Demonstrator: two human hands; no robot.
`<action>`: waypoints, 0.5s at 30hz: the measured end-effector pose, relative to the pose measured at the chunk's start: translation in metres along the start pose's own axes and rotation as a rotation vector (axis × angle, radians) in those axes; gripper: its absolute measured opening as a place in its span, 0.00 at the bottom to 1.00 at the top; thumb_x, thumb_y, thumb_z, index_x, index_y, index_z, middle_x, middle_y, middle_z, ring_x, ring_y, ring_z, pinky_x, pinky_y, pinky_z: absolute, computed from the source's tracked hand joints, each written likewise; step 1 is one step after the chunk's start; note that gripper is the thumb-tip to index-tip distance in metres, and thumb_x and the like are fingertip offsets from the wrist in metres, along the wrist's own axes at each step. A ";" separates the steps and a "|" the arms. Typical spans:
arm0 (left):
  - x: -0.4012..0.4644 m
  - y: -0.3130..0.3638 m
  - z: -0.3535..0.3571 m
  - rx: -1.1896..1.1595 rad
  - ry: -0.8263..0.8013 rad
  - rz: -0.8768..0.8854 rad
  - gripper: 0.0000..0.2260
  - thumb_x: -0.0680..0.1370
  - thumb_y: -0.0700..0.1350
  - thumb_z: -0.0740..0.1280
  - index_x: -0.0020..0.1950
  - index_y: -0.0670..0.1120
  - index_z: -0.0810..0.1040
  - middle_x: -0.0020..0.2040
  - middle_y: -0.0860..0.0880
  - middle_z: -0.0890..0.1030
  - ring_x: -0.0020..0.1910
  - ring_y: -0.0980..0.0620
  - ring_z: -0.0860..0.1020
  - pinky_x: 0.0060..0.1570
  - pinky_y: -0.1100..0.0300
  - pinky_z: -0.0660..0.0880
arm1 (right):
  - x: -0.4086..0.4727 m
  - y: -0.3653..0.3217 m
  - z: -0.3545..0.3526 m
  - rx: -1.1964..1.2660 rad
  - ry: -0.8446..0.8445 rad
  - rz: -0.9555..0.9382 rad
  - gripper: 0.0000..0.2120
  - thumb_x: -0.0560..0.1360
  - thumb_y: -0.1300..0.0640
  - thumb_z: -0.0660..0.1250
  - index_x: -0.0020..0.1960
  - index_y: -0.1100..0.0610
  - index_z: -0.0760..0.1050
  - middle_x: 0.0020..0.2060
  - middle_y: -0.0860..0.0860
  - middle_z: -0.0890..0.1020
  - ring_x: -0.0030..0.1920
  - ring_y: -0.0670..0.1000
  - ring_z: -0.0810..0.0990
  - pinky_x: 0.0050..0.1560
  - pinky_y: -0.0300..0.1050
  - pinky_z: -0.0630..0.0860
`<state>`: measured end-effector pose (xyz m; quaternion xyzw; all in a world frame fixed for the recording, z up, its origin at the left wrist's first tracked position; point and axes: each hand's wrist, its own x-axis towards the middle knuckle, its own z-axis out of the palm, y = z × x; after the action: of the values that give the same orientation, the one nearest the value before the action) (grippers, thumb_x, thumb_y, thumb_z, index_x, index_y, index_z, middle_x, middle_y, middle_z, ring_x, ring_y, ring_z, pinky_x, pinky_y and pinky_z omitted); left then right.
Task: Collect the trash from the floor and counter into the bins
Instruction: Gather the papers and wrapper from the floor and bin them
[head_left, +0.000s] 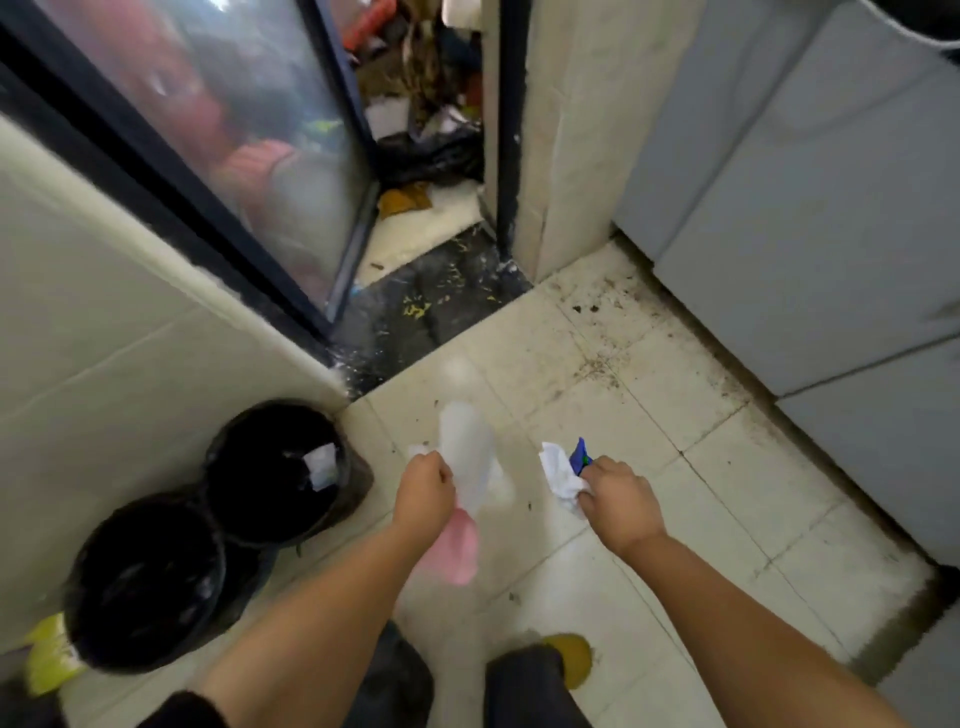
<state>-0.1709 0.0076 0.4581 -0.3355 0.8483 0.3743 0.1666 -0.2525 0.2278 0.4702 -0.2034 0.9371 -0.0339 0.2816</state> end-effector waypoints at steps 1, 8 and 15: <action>-0.003 -0.013 -0.009 -0.017 0.011 -0.021 0.18 0.74 0.31 0.58 0.28 0.48 0.60 0.33 0.47 0.68 0.34 0.49 0.68 0.31 0.61 0.62 | 0.001 -0.014 -0.001 -0.014 -0.001 -0.013 0.11 0.78 0.58 0.58 0.56 0.59 0.74 0.57 0.54 0.76 0.58 0.56 0.74 0.45 0.43 0.61; -0.010 -0.169 -0.103 -0.122 0.056 -0.234 0.13 0.74 0.31 0.58 0.32 0.43 0.65 0.35 0.44 0.71 0.36 0.48 0.70 0.33 0.58 0.66 | 0.028 -0.181 0.038 -0.031 -0.074 -0.085 0.09 0.77 0.59 0.59 0.53 0.62 0.74 0.55 0.56 0.77 0.56 0.58 0.74 0.42 0.45 0.63; 0.028 -0.285 -0.179 -0.119 0.035 -0.318 0.15 0.77 0.35 0.58 0.32 0.46 0.63 0.31 0.51 0.68 0.37 0.50 0.70 0.30 0.64 0.64 | 0.053 -0.350 0.093 0.181 -0.155 -0.218 0.09 0.77 0.61 0.58 0.55 0.63 0.72 0.56 0.59 0.74 0.52 0.61 0.76 0.40 0.46 0.65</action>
<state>0.0012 -0.2796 0.4134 -0.4811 0.7636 0.3871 0.1888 -0.1155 -0.1092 0.4269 -0.2795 0.8781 -0.1327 0.3651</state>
